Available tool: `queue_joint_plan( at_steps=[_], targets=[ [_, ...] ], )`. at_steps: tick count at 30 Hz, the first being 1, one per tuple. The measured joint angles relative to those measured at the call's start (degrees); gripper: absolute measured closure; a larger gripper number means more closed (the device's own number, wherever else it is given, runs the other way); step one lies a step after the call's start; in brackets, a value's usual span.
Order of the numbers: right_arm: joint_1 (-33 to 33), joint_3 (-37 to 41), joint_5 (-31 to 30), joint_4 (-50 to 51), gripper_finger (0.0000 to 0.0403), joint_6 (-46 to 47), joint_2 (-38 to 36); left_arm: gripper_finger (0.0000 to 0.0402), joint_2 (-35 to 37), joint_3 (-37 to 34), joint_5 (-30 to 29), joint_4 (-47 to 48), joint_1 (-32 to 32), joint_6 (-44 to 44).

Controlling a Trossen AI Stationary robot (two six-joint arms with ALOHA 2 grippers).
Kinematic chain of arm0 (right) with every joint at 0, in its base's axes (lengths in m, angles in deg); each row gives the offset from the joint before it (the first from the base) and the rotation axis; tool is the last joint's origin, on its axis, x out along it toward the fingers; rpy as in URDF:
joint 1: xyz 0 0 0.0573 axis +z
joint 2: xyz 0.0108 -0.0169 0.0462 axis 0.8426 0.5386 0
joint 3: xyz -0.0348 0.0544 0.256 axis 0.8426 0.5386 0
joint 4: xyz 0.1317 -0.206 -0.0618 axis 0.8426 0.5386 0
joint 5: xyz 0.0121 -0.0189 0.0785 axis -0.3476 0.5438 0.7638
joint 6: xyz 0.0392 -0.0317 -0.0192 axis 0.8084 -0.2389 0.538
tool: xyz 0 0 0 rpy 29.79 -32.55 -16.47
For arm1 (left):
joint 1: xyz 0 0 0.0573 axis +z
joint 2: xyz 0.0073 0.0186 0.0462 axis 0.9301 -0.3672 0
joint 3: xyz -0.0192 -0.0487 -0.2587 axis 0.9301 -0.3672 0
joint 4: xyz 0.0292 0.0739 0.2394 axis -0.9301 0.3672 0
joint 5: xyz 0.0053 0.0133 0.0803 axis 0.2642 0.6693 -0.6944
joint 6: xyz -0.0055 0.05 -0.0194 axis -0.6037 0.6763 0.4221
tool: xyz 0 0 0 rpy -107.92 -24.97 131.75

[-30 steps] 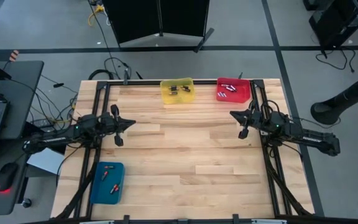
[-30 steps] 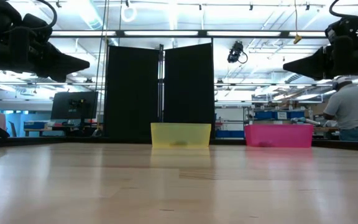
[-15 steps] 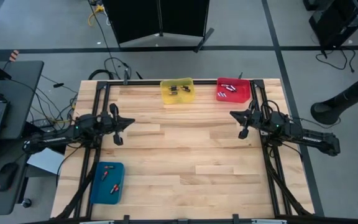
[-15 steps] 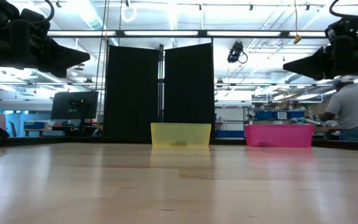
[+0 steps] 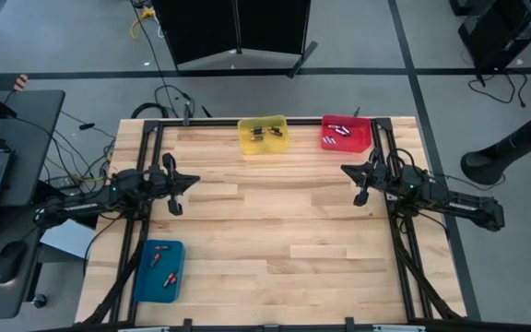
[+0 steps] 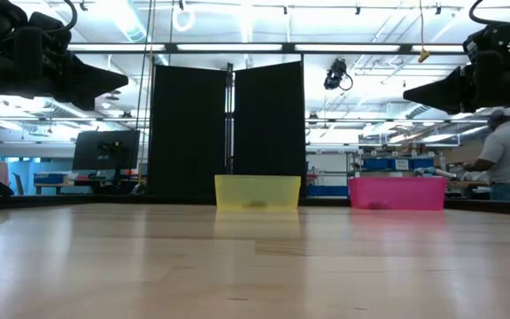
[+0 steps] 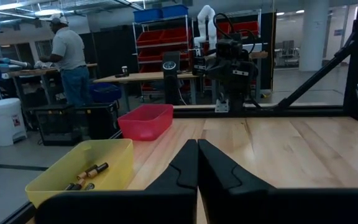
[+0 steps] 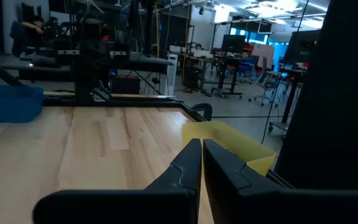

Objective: Sort batteries
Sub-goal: Return to Home Position

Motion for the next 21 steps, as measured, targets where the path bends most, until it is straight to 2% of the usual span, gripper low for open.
queue_joint_plan(
  at_steps=[21],
  targets=[
    [0.0,0.0,0.0,0.0,0.0371,0.0,0.0,0.0392,0.0,0.0,0.2,0.0,0.0,0.0]
  ],
)
